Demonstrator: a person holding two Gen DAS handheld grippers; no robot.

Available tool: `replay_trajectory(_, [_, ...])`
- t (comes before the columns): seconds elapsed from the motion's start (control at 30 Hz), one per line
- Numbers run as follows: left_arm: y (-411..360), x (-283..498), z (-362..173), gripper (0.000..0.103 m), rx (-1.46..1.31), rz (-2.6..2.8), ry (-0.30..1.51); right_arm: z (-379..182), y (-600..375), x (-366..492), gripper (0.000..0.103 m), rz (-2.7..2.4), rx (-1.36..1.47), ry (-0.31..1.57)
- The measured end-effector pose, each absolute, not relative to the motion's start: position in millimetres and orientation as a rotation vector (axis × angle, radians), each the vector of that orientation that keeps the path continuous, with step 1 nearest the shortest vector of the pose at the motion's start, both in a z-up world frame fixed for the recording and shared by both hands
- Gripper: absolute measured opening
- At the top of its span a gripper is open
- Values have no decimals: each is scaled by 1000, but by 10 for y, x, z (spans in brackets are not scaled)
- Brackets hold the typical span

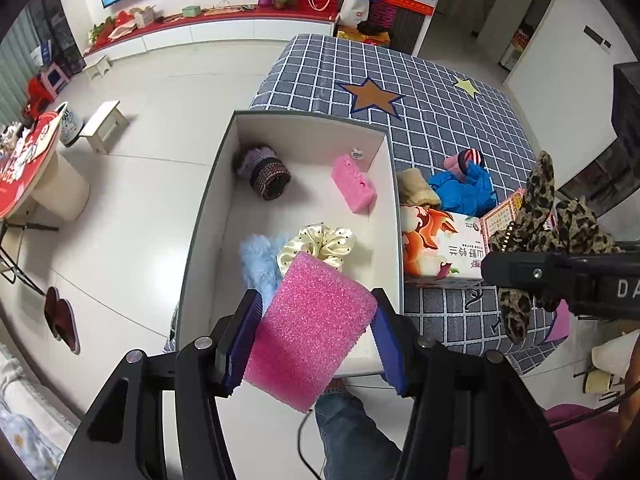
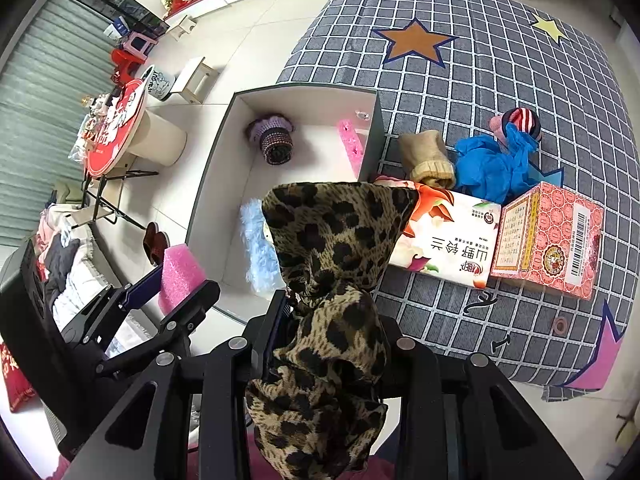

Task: Organize soft objects
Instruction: 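Carry the leopard bow and pink foam block in both tools over the white box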

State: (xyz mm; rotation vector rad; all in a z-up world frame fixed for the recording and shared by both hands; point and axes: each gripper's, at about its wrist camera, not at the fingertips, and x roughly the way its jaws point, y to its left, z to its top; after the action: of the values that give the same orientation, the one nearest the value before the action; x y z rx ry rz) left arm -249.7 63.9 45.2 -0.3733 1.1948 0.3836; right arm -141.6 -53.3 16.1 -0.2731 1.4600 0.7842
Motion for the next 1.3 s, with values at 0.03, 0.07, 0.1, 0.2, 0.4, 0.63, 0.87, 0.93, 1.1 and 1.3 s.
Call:
replay_trajectory(0.03, [639, -2496, 471, 58, -364, 387, 1189, 162, -530, -1418, 35, 784, -274, 1457])
replay_trajectory(0.07, [643, -2497, 495, 58, -361, 391, 1180, 173, -518, -1417, 35, 786, -277, 1453])
replay_trajectory(0.1, [651, -2495, 512, 58, -366, 392, 1175, 188, -507, -1414, 35, 789, -280, 1447])
replay_trajectory(0.2, [678, -2504, 538, 58, -374, 397, 1161, 217, -458, -1428, 35, 800, -293, 1436])
replay_trajectory(0.4, [750, -2549, 552, 58, -412, 417, 1138, 266, -396, -1435, 35, 803, -317, 1423])
replay_trajectory(0.63, [829, -2611, 525, 58, -442, 448, 1122, 275, -323, -1448, 35, 800, -349, 1420])
replay_trajectory(0.87, [915, -2639, 494, 58, -480, 451, 1095, 351, -186, -1468, 35, 796, -408, 1395])
replay_trajectory(0.93, [942, -2652, 488, 58, -497, 455, 1085, 349, -144, -1469, 35, 796, -420, 1399])
replay_trajectory(1.1, [1005, -2629, 410, 58, -521, 460, 1094, 327, -45, -1449, 35, 799, -440, 1404])
replay_trajectory(1.3, [1075, -2541, 393, 58, -513, 449, 1104, 345, 28, -1336, 35, 795, -423, 1408])
